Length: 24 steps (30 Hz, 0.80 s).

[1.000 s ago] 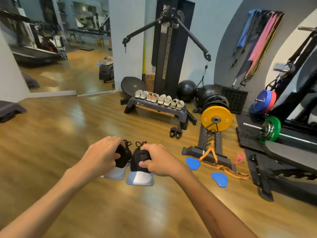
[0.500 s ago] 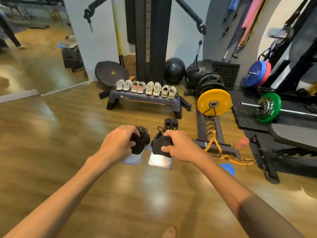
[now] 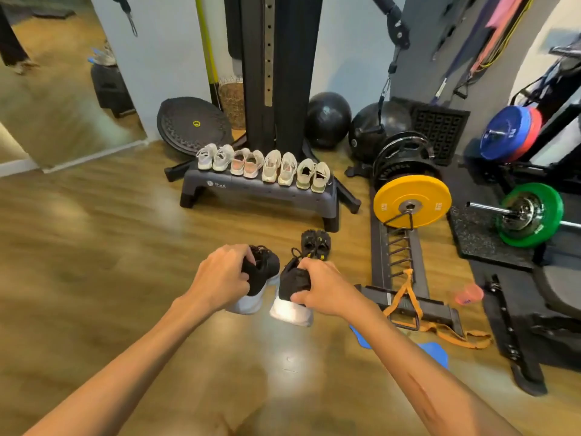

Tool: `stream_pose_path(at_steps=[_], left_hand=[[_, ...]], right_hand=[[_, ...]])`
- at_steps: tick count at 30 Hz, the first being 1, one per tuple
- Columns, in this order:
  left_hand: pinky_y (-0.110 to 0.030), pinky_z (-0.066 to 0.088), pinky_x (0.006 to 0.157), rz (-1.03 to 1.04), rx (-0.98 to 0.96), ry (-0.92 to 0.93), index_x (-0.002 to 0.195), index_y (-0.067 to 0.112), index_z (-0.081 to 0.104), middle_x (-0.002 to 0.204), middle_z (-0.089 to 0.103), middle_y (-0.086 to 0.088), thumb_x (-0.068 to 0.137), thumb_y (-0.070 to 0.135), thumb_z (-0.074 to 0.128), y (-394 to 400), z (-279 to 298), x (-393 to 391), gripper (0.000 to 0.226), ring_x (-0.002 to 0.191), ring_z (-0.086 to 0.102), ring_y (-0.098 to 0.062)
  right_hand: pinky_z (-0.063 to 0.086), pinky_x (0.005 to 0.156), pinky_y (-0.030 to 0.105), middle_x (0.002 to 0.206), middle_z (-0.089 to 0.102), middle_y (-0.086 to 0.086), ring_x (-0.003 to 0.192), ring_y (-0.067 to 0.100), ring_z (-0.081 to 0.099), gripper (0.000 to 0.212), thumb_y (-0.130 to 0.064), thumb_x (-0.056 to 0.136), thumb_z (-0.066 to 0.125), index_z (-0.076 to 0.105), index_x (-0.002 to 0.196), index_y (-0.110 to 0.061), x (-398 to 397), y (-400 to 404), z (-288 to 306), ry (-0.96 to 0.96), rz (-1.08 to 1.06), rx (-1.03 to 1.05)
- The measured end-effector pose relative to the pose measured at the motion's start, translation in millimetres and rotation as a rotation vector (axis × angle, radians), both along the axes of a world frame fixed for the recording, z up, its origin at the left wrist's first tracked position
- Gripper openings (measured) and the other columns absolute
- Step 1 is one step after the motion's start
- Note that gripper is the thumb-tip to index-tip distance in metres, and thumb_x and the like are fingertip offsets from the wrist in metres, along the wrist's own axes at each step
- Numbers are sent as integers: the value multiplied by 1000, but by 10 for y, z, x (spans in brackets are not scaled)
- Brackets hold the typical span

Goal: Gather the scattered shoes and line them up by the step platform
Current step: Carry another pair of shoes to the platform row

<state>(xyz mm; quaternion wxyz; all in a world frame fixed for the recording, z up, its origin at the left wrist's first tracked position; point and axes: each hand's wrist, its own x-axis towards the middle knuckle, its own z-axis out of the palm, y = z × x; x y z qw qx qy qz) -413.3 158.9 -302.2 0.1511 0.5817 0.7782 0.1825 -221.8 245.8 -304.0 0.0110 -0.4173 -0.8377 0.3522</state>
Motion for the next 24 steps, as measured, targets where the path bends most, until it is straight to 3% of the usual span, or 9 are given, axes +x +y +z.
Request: stream_pose_path(at_steps=[5,11,14,18,21,24], left_hand=[[-20,37,59,5,-72,-107,84,25,54,89,63,-1,73,4,65,1026,-368,-475,26,79,50,-14],[-27,46,66,-61,-217,-155,79,23,55,89,64,-5,75,9,67,2158,-738,-1162,18,87,59,-24],[-29,47,62,-128,-310,-120,75,21,57,79,64,-2,72,11,63,2732,-899,-1454,12,80,60,-23],[-31,44,61,-154,-393,-61,80,19,56,78,64,-4,73,15,63,3544,-1196,-1716,10,79,60,-26],[-26,33,57,-135,-441,-49,80,20,49,76,57,0,74,17,60,4164,-1595,-1814,13,76,58,-25],[-29,38,62,-116,-534,-15,86,15,53,87,62,-7,77,21,60,4690,-2107,-1883,13,83,62,-29]], right_hand=[[35,67,28,98,56,5,98,19,43,25,-20,78,72,54,96,-18,-472,921,-383,-65,-39,-24],[47,76,36,91,49,3,105,26,48,20,-15,80,69,53,91,-12,-1080,1963,-724,-175,-125,-60],[45,88,38,107,50,9,111,27,44,26,-20,81,71,58,101,-8,-1353,2500,-976,-244,-125,-16],[48,85,38,101,47,5,106,28,50,24,-23,82,72,50,90,-16,-1684,3146,-1439,-288,-152,-22],[51,78,42,98,51,6,94,29,56,23,-13,85,64,42,93,-16,-1903,3665,-1918,-274,-172,-113],[45,68,43,95,49,9,84,29,53,27,-1,86,54,37,100,-16,-2094,4158,-2519,-313,-129,-181]])
